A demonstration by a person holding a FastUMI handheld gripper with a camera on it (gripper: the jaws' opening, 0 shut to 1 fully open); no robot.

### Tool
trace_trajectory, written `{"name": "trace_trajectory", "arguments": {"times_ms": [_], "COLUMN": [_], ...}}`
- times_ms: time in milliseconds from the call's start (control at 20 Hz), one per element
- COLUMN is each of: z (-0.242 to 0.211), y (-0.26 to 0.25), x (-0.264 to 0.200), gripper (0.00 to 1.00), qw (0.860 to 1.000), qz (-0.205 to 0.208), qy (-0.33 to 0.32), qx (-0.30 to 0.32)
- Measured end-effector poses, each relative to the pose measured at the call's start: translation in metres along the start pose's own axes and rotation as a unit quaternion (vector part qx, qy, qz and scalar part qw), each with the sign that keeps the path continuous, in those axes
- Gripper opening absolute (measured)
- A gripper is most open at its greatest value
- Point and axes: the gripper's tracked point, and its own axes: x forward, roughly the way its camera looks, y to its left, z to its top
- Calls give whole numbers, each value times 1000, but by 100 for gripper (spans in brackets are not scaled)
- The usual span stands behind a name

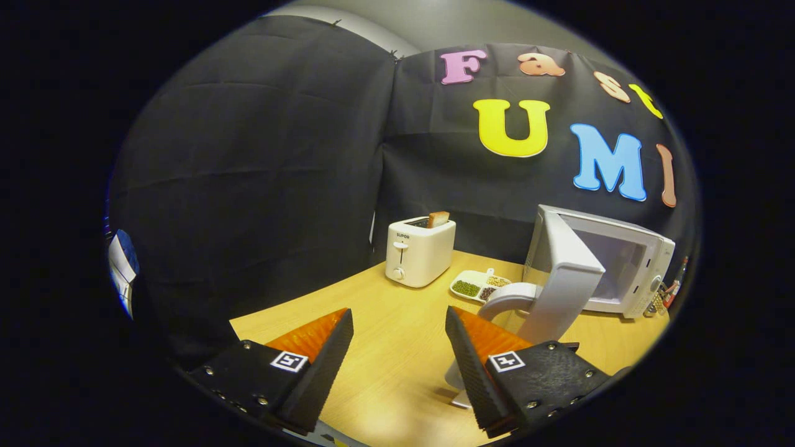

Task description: Open the microwave, put the food inside, and close the microwave door.

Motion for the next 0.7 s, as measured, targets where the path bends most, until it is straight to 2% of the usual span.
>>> {"name": "trace_trajectory", "arguments": {"times_ms": [50, 100, 150, 200, 250, 300, 350, 450, 500, 550, 700], "z": [-6, -10, -14, -18, -19, -18, -14, -6, -2, -6, -13], "y": [-3, -8, -15, -19, -21, -24, -26, -25, -31, -33, -49], "x": [2, 3, 4, 5, 5, 5, 3, 0, -8, -8, -13], "gripper": [82, 79, 66, 57, 43, 36, 26, 13, 13, 1, 1], "qw": [1000, 1000, 1000, 1000, 999, 999, 999, 999, 999, 999, 998], "qz": [1, -7, -12, -14, -14, -16, -19, -15, -26, -30, -61], "qy": [5, 11, 18, 23, 26, 23, 14, -2, -5, -1, 5], "qx": [1, 1, 1, 7, 15, 23, 31, 41, 31, 25, 22]}}
